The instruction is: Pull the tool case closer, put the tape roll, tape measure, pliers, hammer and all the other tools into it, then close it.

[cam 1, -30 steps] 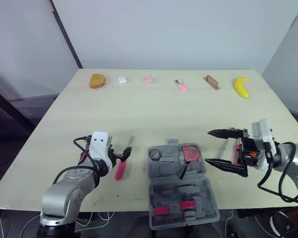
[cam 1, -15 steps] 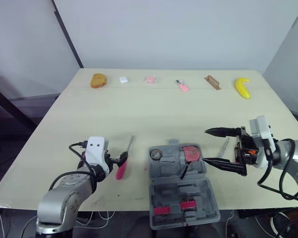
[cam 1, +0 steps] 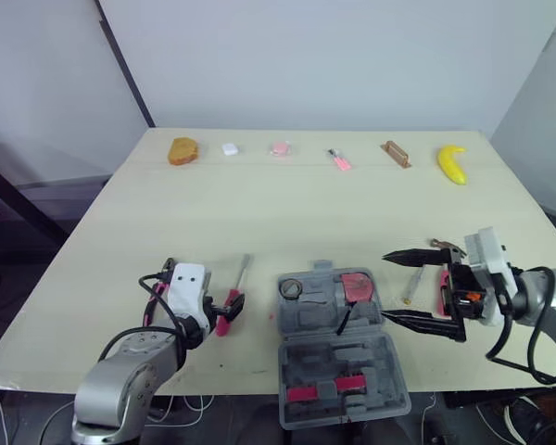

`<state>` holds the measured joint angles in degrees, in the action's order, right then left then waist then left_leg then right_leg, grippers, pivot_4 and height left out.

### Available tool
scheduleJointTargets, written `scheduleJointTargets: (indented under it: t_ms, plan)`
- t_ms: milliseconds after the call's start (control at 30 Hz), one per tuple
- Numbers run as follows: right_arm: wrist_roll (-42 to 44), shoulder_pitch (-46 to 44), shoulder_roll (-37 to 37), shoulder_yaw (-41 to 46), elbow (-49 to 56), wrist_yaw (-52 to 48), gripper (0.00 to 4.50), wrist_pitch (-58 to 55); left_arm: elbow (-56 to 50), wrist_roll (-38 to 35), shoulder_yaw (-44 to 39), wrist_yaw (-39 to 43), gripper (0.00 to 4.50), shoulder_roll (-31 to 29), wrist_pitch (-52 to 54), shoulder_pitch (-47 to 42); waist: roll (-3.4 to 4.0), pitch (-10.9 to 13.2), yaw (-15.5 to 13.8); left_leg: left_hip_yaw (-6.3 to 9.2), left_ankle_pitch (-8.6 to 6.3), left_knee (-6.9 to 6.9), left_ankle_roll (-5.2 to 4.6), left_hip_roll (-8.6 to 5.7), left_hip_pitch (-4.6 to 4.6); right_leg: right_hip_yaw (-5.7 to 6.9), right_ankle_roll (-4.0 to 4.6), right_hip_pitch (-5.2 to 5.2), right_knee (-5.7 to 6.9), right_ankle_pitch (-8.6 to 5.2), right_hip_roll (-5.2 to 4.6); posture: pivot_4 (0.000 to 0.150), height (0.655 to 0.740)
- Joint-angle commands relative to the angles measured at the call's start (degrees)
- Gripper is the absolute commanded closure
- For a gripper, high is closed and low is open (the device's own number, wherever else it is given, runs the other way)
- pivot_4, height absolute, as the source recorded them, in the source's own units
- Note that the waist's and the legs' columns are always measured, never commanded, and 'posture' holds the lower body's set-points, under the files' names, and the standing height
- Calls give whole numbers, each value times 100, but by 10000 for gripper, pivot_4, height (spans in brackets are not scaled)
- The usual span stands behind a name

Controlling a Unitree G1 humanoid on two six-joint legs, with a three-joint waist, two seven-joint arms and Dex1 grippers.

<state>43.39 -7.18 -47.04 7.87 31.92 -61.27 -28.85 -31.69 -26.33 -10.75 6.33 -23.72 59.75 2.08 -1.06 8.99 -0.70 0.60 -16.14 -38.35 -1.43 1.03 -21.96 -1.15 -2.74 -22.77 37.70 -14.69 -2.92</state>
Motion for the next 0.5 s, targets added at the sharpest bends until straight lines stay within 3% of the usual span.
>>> scheduleJointTargets:
  t_ms: [33,300,500]
  plan:
    - [197,-126,5,51,281,78,194,-42,-226,105,-486,-282,0,217,-154,-58,-1,0,-3,0,0,0,0,0,0,1,0,0,0,0,0,1500,7400]
    - [17,-209,94,-160,114,-1,194,86,582,464,-1401,-354,0,-332,-151,-494,-6,4,-7,2,0,0,0,-3,0,5,0,0,0,0,1,1500,7400]
    - [-15,-309,126,-230,56,-35,194,119,1424,433,-1377,-99,0,-610,269,-949,-14,8,-2,7,0,-3,0,-7,-2,10,-1,0,-1,0,-1,1500,7400]
